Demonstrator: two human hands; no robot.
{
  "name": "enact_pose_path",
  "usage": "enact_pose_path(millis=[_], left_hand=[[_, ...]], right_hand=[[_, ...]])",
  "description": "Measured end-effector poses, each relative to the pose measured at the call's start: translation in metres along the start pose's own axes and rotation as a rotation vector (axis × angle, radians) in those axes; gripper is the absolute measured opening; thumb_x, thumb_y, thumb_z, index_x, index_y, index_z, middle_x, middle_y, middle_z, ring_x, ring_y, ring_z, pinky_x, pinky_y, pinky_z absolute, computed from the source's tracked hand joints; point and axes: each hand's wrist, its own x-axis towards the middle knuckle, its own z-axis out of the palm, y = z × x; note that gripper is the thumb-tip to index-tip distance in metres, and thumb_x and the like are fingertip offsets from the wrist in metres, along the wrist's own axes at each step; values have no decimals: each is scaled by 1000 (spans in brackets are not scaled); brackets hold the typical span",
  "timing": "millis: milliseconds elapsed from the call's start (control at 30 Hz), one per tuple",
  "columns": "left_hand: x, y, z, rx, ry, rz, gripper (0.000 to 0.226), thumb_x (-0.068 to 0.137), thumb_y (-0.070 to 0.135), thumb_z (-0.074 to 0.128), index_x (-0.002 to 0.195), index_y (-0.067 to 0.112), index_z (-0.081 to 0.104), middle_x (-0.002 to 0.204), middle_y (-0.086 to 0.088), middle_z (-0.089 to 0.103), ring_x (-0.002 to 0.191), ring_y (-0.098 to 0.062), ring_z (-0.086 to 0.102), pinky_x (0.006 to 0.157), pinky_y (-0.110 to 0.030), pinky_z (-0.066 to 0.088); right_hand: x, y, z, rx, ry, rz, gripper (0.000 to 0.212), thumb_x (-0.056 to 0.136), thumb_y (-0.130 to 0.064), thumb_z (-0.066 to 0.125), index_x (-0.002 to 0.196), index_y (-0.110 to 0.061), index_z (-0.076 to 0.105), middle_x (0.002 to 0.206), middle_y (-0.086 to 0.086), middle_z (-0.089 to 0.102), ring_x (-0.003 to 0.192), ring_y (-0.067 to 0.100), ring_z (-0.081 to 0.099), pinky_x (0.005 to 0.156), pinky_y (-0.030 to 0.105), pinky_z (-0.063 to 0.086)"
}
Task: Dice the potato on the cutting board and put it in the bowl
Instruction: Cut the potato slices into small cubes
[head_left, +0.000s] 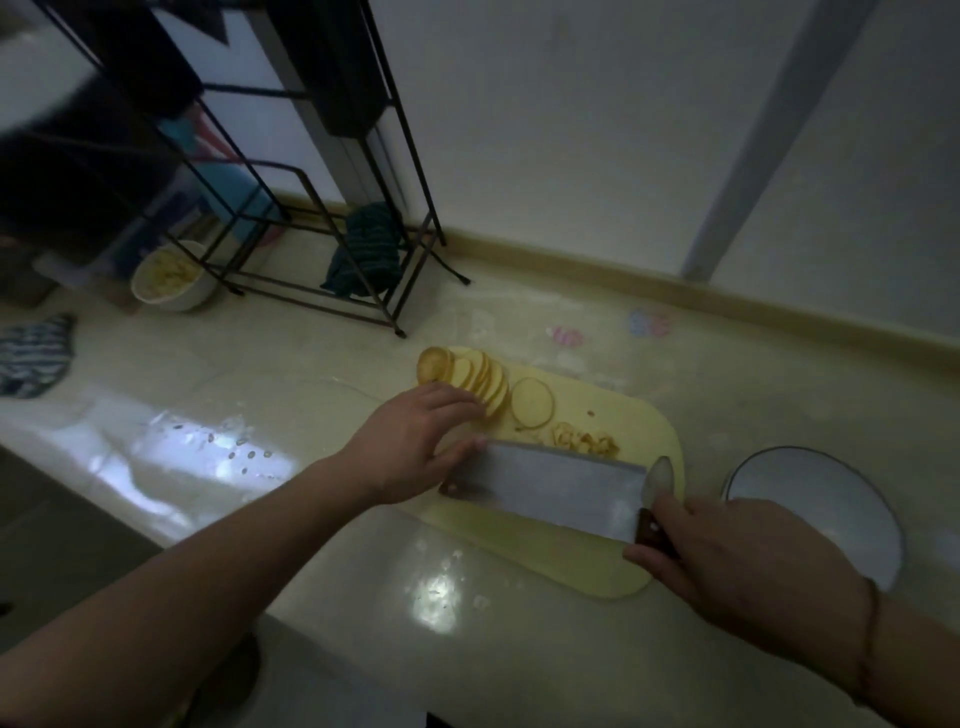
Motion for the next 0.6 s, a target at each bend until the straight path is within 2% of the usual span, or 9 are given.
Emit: enact_pose_path(millis=[67,133,233,267,300,367,433,533,600], left_hand=[[-2,-7,-3,31,16,-41,39,96,39,53,116,11,72,116,-6,71,108,-26,64,89,-38,55],[2,-10,-4,62,9,-51,29,90,23,64,114,9,72,113,-9,71,103,-32,65,87,-41,57],[18,-6,-12,99,-36,-10,30,79,8,69,109,6,73,107,-12,72,95,-36,67,81,-43,58],[25,-4,-14,121,-55,14,31,77,7,67,108,6,73,105,-12,72,94,-36,67,80,-42,58],[31,-2,-17,145,-82,34,33,77,7,66,109,7,74,106,-11,72,95,-36,66,81,-42,58],[46,2,-18,193,-150,66,39,79,8,69,118,10,71,116,-10,71,105,-33,64,88,-42,55],[59,7,-15,261,-237,75,46,87,15,64,133,16,62,133,-5,63,122,-29,56,101,-42,47],[76,15,-9,378,-417,59,56,97,24,54,151,28,40,156,3,40,141,-23,37,116,-41,27],[83,18,-3,415,-493,84,60,98,24,53,154,31,31,160,3,33,143,-23,34,120,-44,19]], right_hand=[[-5,-5,1,38,26,5,91,94,-62,-1,98,-6,71,50,-1,53,32,13,45,41,23,-1],[-13,-8,4,58,85,-26,95,83,-69,-18,99,-21,63,63,-2,59,44,12,53,39,25,10],[-19,-12,-9,102,64,8,85,90,-65,-8,87,-21,65,53,-2,55,37,8,48,37,23,10],[-20,-13,-9,116,50,36,86,87,-66,-12,91,-22,62,59,-2,59,43,9,53,38,23,11],[-23,-15,-4,142,137,23,86,78,-69,-19,95,-27,54,73,-2,63,56,11,60,41,24,15],[-27,-24,-2,276,-7,66,83,65,-74,-20,99,-31,42,94,-3,65,79,15,63,50,27,31],[-28,-30,0,308,-78,148,100,60,-78,-21,114,-26,46,98,-3,66,83,18,63,61,33,42],[-28,-37,8,338,-52,227,124,51,-78,-36,123,-19,46,102,5,66,80,22,64,67,36,46],[-25,-41,9,375,-60,228,117,52,-78,-33,116,-21,48,113,13,63,82,26,63,68,37,44]])
